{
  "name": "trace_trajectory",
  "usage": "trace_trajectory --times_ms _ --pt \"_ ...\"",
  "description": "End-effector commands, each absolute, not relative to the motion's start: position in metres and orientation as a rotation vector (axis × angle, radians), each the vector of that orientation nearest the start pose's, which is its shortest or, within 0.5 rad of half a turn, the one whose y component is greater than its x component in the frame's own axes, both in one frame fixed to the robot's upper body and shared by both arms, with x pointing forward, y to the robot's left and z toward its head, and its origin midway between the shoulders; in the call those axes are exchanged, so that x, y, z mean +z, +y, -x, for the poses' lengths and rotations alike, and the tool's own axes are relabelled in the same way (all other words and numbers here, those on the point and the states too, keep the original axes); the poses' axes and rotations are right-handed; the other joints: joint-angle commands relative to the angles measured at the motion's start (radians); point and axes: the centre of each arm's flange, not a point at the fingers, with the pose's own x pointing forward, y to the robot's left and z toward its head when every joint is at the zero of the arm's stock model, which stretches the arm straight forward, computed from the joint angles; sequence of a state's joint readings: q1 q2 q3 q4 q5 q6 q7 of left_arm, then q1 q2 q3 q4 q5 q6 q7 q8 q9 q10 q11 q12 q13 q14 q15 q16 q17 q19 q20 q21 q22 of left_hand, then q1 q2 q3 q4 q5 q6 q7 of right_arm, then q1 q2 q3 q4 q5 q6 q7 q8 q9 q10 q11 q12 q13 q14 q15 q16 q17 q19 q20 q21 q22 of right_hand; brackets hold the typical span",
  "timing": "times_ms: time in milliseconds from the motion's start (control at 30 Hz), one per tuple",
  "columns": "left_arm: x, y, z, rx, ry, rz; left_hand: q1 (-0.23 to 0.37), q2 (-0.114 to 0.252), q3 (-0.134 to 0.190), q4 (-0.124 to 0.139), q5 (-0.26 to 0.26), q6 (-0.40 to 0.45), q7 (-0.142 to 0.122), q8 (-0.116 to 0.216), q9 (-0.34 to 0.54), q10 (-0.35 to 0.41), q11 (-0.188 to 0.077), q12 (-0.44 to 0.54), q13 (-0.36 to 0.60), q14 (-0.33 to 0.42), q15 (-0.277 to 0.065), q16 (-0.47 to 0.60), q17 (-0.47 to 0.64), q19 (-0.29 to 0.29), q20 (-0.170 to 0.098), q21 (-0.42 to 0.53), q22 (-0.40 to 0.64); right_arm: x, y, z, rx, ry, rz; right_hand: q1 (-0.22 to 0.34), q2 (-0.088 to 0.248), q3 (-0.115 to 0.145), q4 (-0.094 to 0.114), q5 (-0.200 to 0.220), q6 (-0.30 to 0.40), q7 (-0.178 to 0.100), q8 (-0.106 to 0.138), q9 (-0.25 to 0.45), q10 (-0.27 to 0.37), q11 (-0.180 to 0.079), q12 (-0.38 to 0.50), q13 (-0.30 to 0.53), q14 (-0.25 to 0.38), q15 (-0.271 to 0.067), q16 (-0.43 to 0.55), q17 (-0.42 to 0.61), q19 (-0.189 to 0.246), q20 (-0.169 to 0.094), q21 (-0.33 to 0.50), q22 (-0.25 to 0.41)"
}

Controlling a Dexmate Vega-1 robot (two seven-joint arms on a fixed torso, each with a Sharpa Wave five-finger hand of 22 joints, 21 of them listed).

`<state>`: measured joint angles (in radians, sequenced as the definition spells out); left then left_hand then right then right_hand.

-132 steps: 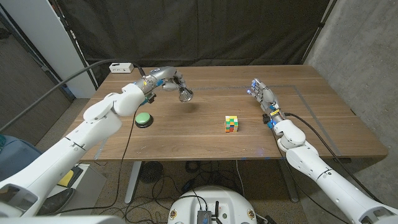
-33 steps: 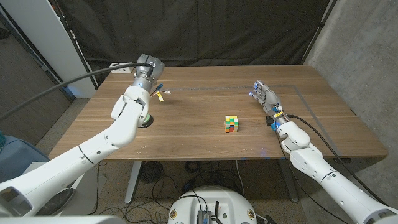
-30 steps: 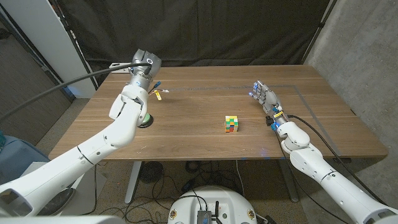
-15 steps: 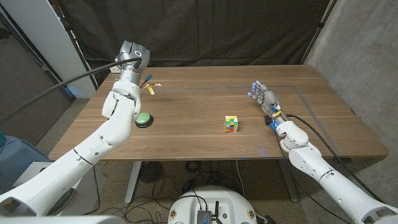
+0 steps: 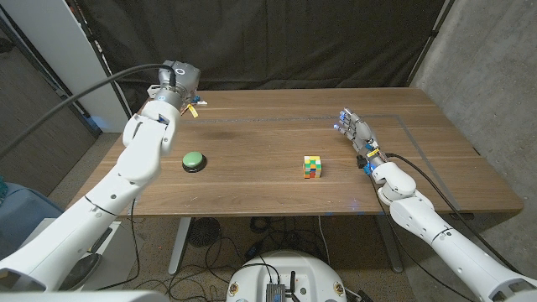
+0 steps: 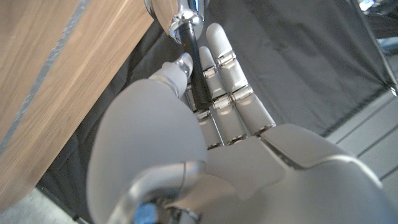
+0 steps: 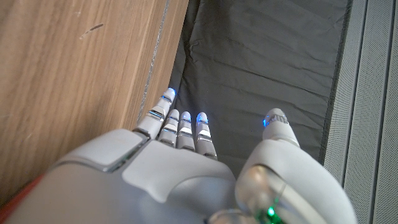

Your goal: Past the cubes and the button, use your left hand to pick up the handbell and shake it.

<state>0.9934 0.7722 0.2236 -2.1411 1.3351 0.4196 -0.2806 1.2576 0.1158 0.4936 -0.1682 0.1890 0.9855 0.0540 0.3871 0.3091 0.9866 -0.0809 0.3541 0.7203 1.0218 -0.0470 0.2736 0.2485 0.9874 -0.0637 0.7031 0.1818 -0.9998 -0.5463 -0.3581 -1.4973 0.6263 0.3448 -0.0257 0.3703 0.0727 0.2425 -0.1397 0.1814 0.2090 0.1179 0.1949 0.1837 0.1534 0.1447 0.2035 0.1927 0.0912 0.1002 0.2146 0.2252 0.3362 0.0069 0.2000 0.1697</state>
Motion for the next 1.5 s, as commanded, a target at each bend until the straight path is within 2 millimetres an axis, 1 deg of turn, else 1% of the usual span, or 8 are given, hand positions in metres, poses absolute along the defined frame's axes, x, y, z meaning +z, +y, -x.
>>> trace_trajectory --times_ms 33,300,467,700,800,933,1133,1500 --pt "0.100 0.257 -0.518 0.160 -0.663 -1.330 0.015 0.001 0.009 -0.002 0.007 0.004 0.010 0.007 0.006 0.023 0.000 -0.005 0.000 0.116 -0.101 0.004 0.000 0.001 0.005 0.008 0.000 -0.050 -0.268 -0.603 0.231 -0.659 -0.043 0.007 0.002 -0.005 -0.001 0.004 0.009 -0.001 -0.001 0.004 0.010 -0.001 0.002 0.002 0.011 0.002 0.002 0.006 0.009 0.004 -0.001 0.004" --pt "0.100 0.233 -0.534 -0.007 -0.682 -1.242 0.026 0.006 0.013 -0.005 0.007 -0.007 0.018 0.006 0.013 0.015 0.006 -0.008 0.010 0.106 -0.100 0.003 0.003 -0.004 0.009 0.011 0.000 -0.049 -0.268 -0.601 0.226 -0.666 -0.056 0.006 0.003 -0.005 -0.001 0.004 0.009 -0.002 -0.002 0.004 0.010 0.000 0.002 0.002 0.011 0.001 0.002 0.006 0.009 0.005 -0.001 0.004" --pt "0.105 0.228 -0.532 -0.058 -0.711 -1.152 0.030 0.005 0.014 -0.005 0.007 -0.009 0.023 0.007 0.017 0.014 0.008 -0.009 0.013 0.108 -0.098 0.004 0.003 -0.002 0.010 0.014 0.000 -0.047 -0.267 -0.600 0.228 -0.680 -0.053 0.006 0.003 -0.005 -0.001 0.004 0.009 -0.001 -0.002 0.004 0.010 0.001 0.001 0.002 0.011 0.002 0.002 0.006 0.009 0.005 -0.001 0.004" --pt "0.107 0.220 -0.532 -0.051 -0.703 -1.082 0.030 0.005 0.015 -0.003 0.007 -0.011 0.023 0.007 0.020 0.017 0.012 -0.011 0.015 0.108 -0.097 0.004 0.002 -0.001 0.009 0.018 0.000 -0.048 -0.269 -0.600 0.198 -0.688 -0.071 0.006 0.002 -0.006 -0.001 0.004 0.010 -0.002 -0.001 0.004 0.009 0.002 0.001 0.002 0.003 0.004 -0.001 0.006 0.002 0.005 -0.004 0.004" --pt "0.107 0.217 -0.534 -0.063 -0.688 -1.083 0.030 0.005 0.016 -0.003 0.007 -0.013 0.025 0.006 0.021 0.016 0.012 -0.013 0.016 0.110 -0.097 0.004 0.002 -0.001 0.010 0.020 -0.001 -0.052 -0.270 -0.602 0.205 -0.681 -0.073 0.006 0.001 -0.007 -0.001 0.004 0.011 -0.001 -0.001 0.004 0.008 0.002 0.001 0.002 0.003 0.001 -0.001 0.006 0.002 0.005 -0.004 0.004" --pt "0.106 0.215 -0.536 -0.062 -0.671 -1.092 0.030 0.005 0.017 -0.002 0.008 -0.012 0.024 0.006 0.021 0.018 0.013 -0.014 0.016 0.111 -0.095 0.005 0.002 0.000 0.011 0.022 -0.001 -0.054 -0.270 -0.603 0.207 -0.679 -0.072 0.007 0.001 -0.007 -0.002 0.004 0.013 -0.002 0.000 0.004 0.012 0.000 0.002 0.002 0.008 -0.003 0.000 0.005 0.012 -0.004 0.000 0.004" --pt "0.105 0.215 -0.537 -0.059 -0.657 -1.105 0.029 0.004 0.017 0.000 0.008 -0.011 0.025 0.007 0.022 0.019 0.016 -0.015 0.017 0.112 -0.095 0.005 0.001 0.000 0.011 0.024 -0.001 -0.055 -0.272 -0.602 0.204 -0.678 -0.077 0.008 0.001 -0.006 -0.002 0.005 0.015 -0.002 0.000 0.004 0.015 -0.001 0.003 0.002 0.009 -0.005 0.001 0.005 0.016 -0.005 0.001 0.004" --pt "0.112 0.214 -0.531 -0.041 -0.630 -1.182 0.028 0.003 0.019 0.000 0.009 -0.012 0.025 0.005 0.024 0.019 0.015 -0.019 0.019 0.112 -0.094 0.004 0.000 -0.003 0.013 0.028 -0.002 -0.057 -0.273 -0.596 0.202 -0.681 -0.074 0.009 0.002 -0.006 -0.003 0.005 0.018 0.000 0.001 0.004 0.017 -0.002 0.003 0.002 0.011 -0.004 0.001 0.005 0.018 -0.005 0.001 0.004"
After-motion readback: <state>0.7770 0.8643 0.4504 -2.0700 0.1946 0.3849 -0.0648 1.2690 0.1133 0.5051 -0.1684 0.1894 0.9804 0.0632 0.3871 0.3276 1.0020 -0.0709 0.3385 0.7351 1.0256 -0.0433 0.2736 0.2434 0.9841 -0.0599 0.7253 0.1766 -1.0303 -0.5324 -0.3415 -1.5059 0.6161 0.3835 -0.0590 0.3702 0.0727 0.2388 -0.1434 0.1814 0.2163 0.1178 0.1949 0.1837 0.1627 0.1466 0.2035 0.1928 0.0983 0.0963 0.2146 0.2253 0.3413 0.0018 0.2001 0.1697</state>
